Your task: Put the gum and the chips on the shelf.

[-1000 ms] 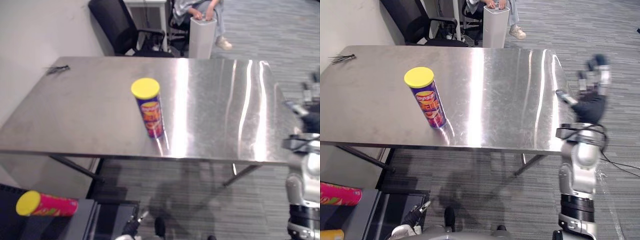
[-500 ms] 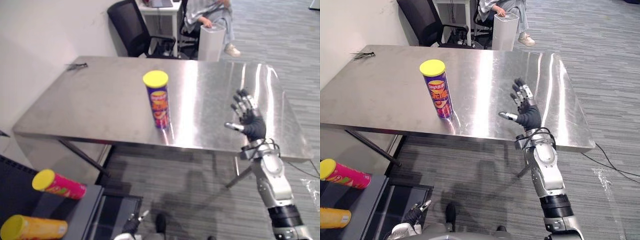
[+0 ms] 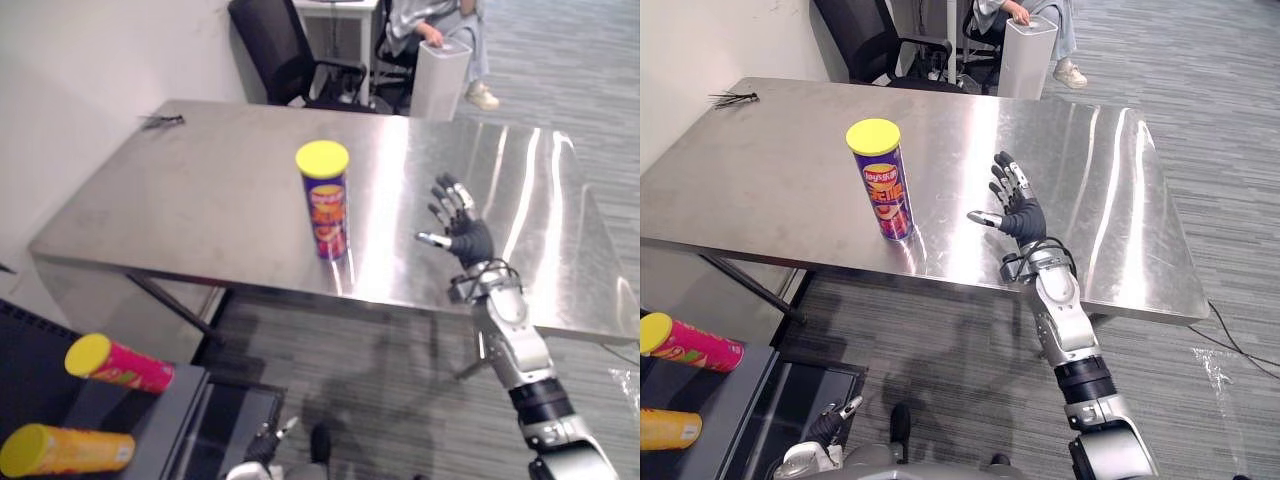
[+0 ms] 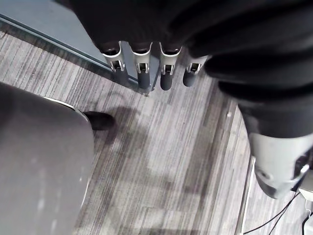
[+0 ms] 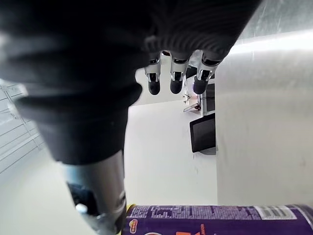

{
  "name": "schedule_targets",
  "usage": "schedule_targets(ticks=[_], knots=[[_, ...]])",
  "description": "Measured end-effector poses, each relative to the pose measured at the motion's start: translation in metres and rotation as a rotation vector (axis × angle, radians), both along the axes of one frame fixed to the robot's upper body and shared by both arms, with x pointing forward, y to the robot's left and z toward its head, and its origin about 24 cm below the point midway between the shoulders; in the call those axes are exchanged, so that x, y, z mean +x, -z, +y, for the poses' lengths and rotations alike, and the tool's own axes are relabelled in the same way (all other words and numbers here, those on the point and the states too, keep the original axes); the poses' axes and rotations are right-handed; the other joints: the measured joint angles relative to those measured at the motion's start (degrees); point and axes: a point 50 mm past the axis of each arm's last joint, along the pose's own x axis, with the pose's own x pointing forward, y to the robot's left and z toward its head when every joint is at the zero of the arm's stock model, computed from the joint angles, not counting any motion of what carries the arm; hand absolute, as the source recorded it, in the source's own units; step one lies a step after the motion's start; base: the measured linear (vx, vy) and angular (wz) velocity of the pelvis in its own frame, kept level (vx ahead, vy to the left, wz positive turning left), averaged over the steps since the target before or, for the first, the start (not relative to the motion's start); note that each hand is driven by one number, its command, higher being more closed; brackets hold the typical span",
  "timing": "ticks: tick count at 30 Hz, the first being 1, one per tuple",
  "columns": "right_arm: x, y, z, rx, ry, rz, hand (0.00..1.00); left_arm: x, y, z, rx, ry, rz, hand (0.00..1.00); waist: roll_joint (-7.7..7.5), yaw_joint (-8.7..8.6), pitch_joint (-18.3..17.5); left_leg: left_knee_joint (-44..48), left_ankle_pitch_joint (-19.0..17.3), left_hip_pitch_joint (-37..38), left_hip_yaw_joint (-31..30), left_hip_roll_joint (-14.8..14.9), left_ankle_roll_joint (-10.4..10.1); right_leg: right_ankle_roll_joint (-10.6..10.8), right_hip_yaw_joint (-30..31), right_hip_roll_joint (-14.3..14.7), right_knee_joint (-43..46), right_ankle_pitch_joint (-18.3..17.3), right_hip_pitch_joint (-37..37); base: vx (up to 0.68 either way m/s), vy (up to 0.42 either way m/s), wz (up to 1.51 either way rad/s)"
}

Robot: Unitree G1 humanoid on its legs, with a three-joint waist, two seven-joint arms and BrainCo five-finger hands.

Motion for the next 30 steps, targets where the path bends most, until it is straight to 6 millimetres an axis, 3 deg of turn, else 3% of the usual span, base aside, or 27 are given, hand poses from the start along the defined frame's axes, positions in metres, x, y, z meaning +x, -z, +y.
schedule_targets(ticks=[11,22,30], knots=[[0.008,-0.003,0.019,-0.011,-0.046,0.013,0.00,0.008,-0.004,0.001,0.005,0.002,-0.037,0.00,-0.35,1.28,1.6,0.0,-0.1,-0.3,-0.3,0.0,-0.1,-0.3,-0.5,-0.1,-0.5,-0.2,0.2,-0.01,0.003,0.01],[0.027,-0.016,0.039,-0.066,-0.088,0.016,0.00,0.011,-0.006,0.001,0.006,0.002,-0.051,0.00,-0.52,1.53,2.5,0.0,-0.1,-0.3,-0.5,0.4,-0.2,-0.4,-1.0,0.1,-0.6,-0.2,0.4,0.03,-0.004,0.01],[0.035,-0.044,0.041,-0.100,-0.088,-0.057,0.00,0.012,-0.007,0.001,0.006,0.001,-0.057,0.00,-0.50,1.70,2.5,0.0,0.7,-1.7,-2.2,1.3,-0.7,-0.7,-1.6,1.3,-0.5,0.0,-0.3,-0.03,-0.010,0.07]])
